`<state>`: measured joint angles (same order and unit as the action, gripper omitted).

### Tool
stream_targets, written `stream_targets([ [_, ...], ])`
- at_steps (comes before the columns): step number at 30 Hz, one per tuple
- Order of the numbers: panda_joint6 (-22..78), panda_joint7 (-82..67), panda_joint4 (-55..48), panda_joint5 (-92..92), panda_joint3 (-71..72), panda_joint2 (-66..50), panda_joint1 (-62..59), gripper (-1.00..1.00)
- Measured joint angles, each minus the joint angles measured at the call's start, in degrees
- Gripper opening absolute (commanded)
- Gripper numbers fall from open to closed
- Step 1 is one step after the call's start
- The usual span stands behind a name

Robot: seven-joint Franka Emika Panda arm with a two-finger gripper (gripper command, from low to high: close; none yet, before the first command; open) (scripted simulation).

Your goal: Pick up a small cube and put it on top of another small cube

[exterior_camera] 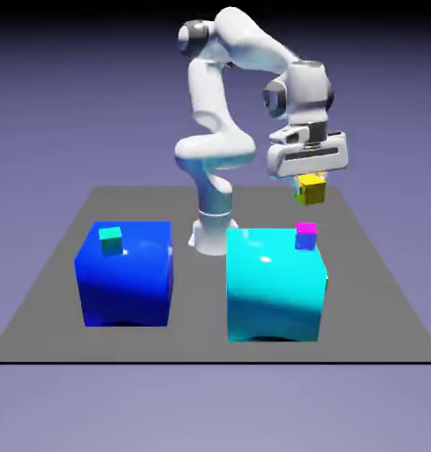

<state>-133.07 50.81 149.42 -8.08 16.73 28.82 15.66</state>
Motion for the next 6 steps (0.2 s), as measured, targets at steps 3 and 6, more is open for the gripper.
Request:
stream_targets([
  [3, -7.31, 0.50, 3.00, 0.31, 1.02, -4.33, -0.33, 1.00],
  [6, -4.82, 0.44, 1.98, 0.36, 0.67, -2.86, -0.22, 1.00],
])
